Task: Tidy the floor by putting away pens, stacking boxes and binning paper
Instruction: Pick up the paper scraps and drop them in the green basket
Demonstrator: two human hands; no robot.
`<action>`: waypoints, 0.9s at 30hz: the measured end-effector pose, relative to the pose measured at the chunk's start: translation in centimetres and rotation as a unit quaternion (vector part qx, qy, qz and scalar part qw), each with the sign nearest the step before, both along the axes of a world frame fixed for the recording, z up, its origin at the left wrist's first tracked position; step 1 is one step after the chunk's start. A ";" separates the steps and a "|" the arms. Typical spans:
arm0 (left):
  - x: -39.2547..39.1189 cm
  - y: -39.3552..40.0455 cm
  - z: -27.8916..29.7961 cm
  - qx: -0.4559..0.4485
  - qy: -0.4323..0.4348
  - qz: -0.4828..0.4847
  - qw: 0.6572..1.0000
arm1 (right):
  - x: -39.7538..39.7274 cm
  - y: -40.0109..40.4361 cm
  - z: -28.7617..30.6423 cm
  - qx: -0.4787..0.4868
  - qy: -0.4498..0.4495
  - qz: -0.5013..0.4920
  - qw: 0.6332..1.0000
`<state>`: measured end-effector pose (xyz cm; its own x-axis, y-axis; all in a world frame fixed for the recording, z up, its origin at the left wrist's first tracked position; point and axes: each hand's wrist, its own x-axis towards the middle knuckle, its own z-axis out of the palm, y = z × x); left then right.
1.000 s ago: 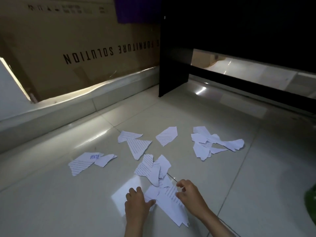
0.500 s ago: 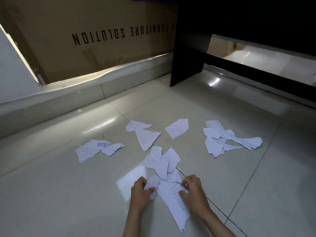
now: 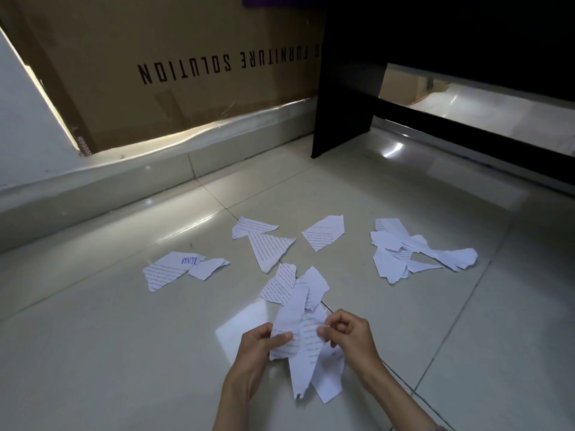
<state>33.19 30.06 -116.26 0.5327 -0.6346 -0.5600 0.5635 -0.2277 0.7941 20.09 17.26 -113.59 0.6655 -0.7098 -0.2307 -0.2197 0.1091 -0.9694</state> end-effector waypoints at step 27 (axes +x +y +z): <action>4.4 5.0 -1.3 0.014 -0.037 0.292 0.956 | 9.0 -6.4 -3.1 -0.246 0.239 -0.080 0.936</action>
<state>37.57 35.10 -117.55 0.8295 -0.2034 -0.5201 0.5444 0.0866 0.8344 29.12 10.83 -116.66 0.4469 -0.8897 -0.0939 -0.6595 -0.2567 -0.7065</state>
